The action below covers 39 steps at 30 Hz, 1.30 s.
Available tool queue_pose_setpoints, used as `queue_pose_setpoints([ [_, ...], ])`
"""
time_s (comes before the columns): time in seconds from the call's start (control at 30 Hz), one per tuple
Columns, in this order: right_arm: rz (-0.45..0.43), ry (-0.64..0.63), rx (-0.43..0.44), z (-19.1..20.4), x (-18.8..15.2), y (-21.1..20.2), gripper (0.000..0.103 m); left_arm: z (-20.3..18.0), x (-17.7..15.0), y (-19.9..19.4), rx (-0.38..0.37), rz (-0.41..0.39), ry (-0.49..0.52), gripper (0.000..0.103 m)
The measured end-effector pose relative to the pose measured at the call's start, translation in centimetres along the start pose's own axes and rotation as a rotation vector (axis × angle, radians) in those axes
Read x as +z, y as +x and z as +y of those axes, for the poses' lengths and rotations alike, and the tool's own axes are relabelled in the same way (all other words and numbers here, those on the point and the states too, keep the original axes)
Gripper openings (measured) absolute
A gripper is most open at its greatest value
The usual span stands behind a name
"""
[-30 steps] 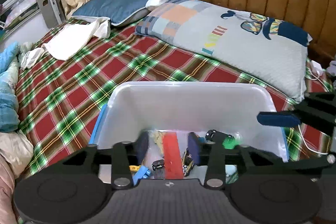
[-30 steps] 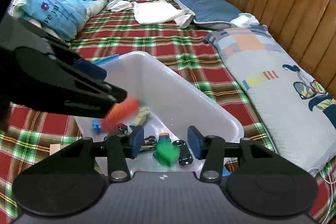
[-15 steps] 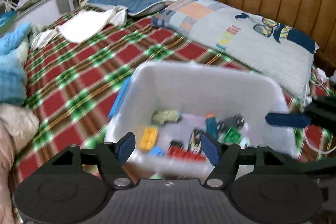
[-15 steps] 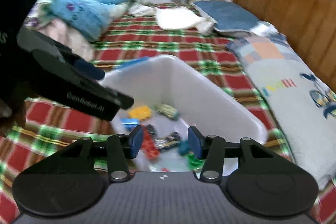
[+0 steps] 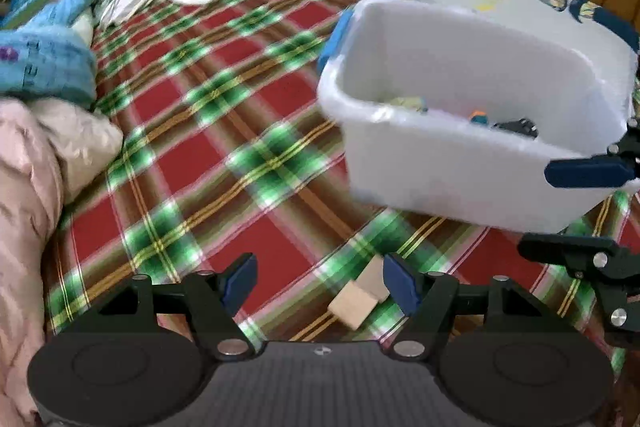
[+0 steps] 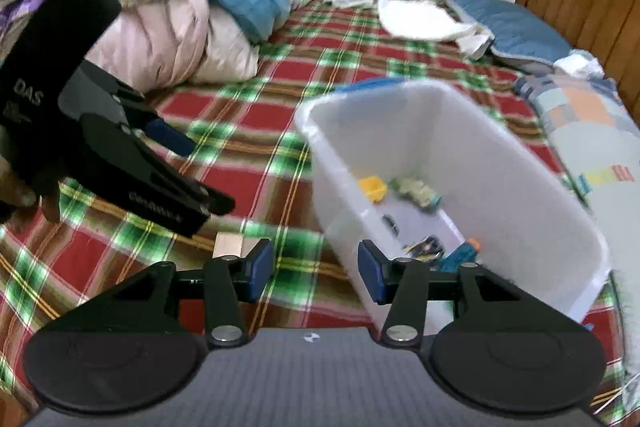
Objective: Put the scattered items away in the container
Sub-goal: 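Grasp a beige block with the left tool while the right tool grasps the other beige block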
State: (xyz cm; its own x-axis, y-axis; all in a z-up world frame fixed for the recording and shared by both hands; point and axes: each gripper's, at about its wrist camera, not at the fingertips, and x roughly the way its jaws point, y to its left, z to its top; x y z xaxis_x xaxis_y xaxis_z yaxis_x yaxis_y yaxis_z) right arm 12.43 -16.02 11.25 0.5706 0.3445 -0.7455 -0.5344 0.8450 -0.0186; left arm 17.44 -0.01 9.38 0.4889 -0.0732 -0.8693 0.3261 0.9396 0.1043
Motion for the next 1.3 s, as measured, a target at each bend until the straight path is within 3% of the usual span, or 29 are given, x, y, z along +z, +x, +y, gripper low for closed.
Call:
queue_pose_setpoints([
  [0.23,0.084,0.009,0.008,1.0,-2.5,2.3,0.051,0.8,-2.2,2.0,-0.002,0.038,0.001,0.073],
  [0.37,0.116,0.019,0.008,1.2,-3.5,3.1,0.051,0.6,-3.2,2.6,-0.04,0.033,0.013,0.073],
  [0.53,0.132,0.031,0.006,1.3,-4.4,3.3,0.051,-0.4,-4.4,3.2,-0.088,0.022,0.133,0.073],
  [0.73,0.13,0.042,-0.006,1.1,-5.1,3.1,0.051,-1.6,-3.6,5.6,-0.185,0.031,0.251,0.072],
  [0.77,0.131,0.042,-0.009,1.2,-5.2,3.1,0.051,-1.9,-3.5,6.1,-0.194,0.024,0.271,0.071],
  [0.8,0.132,0.039,-0.011,1.2,-5.3,3.1,0.051,-2.3,-3.6,6.5,-0.193,0.016,0.299,0.061],
  [0.83,0.132,0.037,-0.014,1.2,-5.3,3.1,0.051,-2.7,-3.6,7.0,-0.185,0.022,0.326,0.043],
  [0.87,0.131,0.034,-0.016,1.2,-5.3,3.1,0.051,-3.0,-3.8,7.3,-0.176,0.037,0.344,0.035],
  [1.17,0.068,-0.065,0.041,2.3,-3.7,6.2,0.051,-3.7,-6.0,6.0,-0.21,0.025,0.36,0.033],
  [1.3,0.026,0.002,0.046,2.8,-2.5,8.1,0.05,-2.9,-6.7,5.6,-0.197,0.023,0.334,0.033],
])
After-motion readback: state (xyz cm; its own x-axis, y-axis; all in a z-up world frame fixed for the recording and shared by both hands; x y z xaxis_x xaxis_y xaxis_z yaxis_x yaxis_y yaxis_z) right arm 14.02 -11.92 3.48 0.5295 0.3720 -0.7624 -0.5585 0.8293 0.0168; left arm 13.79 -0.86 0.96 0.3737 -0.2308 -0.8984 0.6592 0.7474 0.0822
